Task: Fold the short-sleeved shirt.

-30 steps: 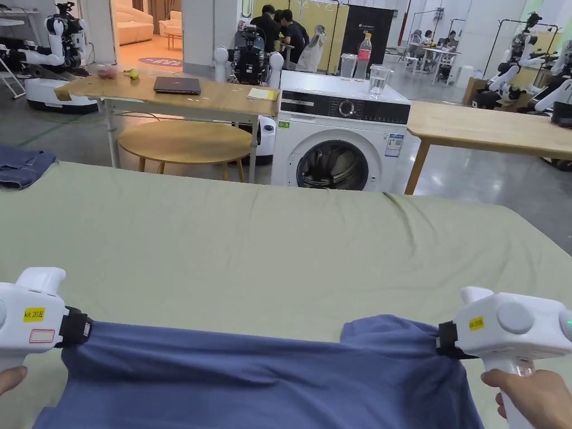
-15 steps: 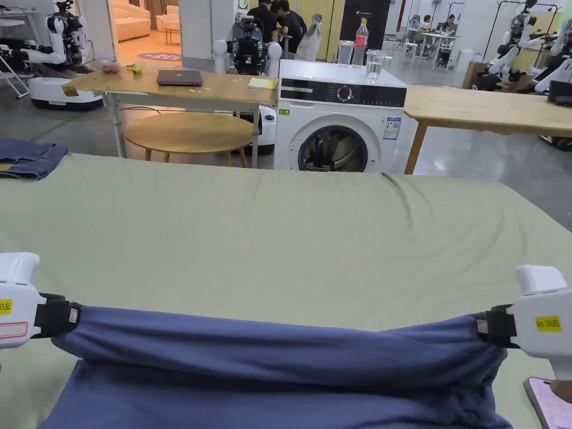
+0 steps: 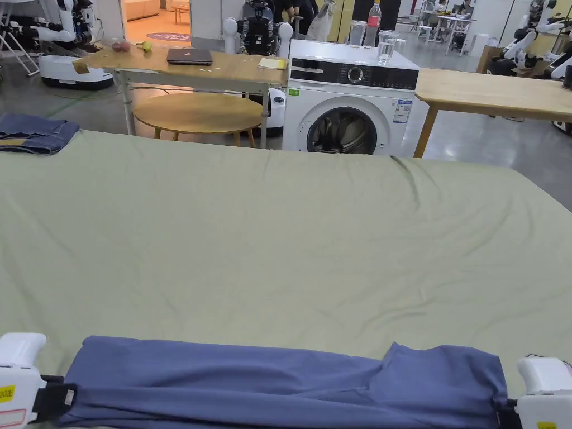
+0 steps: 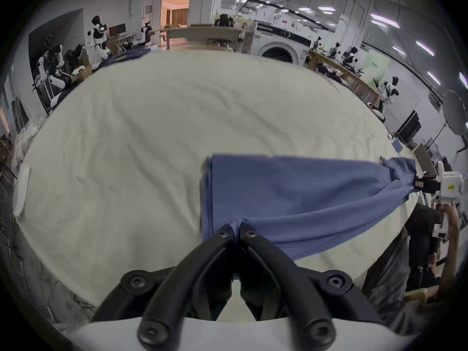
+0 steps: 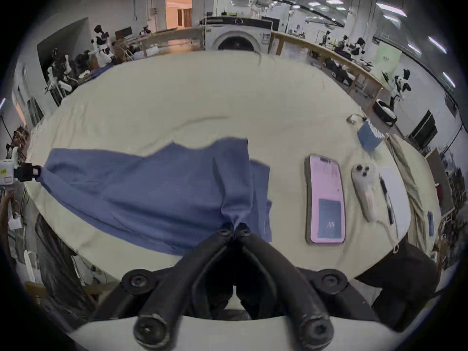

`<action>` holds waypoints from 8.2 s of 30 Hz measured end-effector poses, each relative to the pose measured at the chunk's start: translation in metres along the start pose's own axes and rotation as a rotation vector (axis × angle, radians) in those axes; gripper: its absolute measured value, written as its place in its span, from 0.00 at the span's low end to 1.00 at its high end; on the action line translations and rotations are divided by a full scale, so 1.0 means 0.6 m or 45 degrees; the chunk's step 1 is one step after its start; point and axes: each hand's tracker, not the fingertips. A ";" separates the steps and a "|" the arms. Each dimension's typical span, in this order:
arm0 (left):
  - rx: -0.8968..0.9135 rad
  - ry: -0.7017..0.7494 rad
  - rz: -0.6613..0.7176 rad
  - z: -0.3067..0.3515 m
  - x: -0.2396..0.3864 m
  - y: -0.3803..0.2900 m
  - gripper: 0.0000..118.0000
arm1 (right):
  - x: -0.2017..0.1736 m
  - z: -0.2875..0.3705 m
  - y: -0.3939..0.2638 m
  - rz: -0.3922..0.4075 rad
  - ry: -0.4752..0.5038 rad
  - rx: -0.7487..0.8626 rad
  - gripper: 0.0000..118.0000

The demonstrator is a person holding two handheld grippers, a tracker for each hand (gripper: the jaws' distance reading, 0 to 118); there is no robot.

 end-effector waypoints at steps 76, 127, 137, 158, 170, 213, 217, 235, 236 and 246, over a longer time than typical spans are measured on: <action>-0.135 -1.097 0.744 -0.158 -0.151 0.032 0.44 | -0.270 0.033 0.108 -0.102 0.122 0.829 0.00; -0.284 -0.688 0.188 -0.063 0.223 0.177 0.01 | -0.250 0.031 0.106 -0.099 0.205 0.785 0.00; -0.432 -0.479 0.108 -0.172 0.310 0.138 0.01 | -0.219 0.031 0.095 -0.125 0.159 0.759 0.00; -0.161 -0.573 0.103 -0.057 0.233 0.167 0.05 | -0.216 0.038 0.090 -0.146 0.185 0.750 0.00; -0.356 -0.857 0.244 -0.171 0.294 0.105 0.02 | -0.209 0.038 0.085 -0.149 0.174 0.743 0.00; -0.203 -0.976 0.597 -0.158 0.019 0.029 0.42 | -0.230 0.048 0.091 -0.126 0.205 0.766 0.00; -0.187 -1.050 0.640 -0.178 0.028 0.020 0.42 | -0.227 0.049 0.089 -0.118 0.195 0.764 0.00; 0.032 -0.930 0.428 0.011 0.017 0.092 0.04 | -0.219 0.052 0.096 -0.114 0.181 0.759 0.00; 0.042 -0.878 0.422 0.031 0.007 0.098 0.04 | -0.219 0.054 0.097 -0.112 0.183 0.762 0.00; 0.066 -0.505 0.367 0.133 -0.074 0.144 0.04 | -0.230 0.055 0.102 -0.084 0.205 0.774 0.00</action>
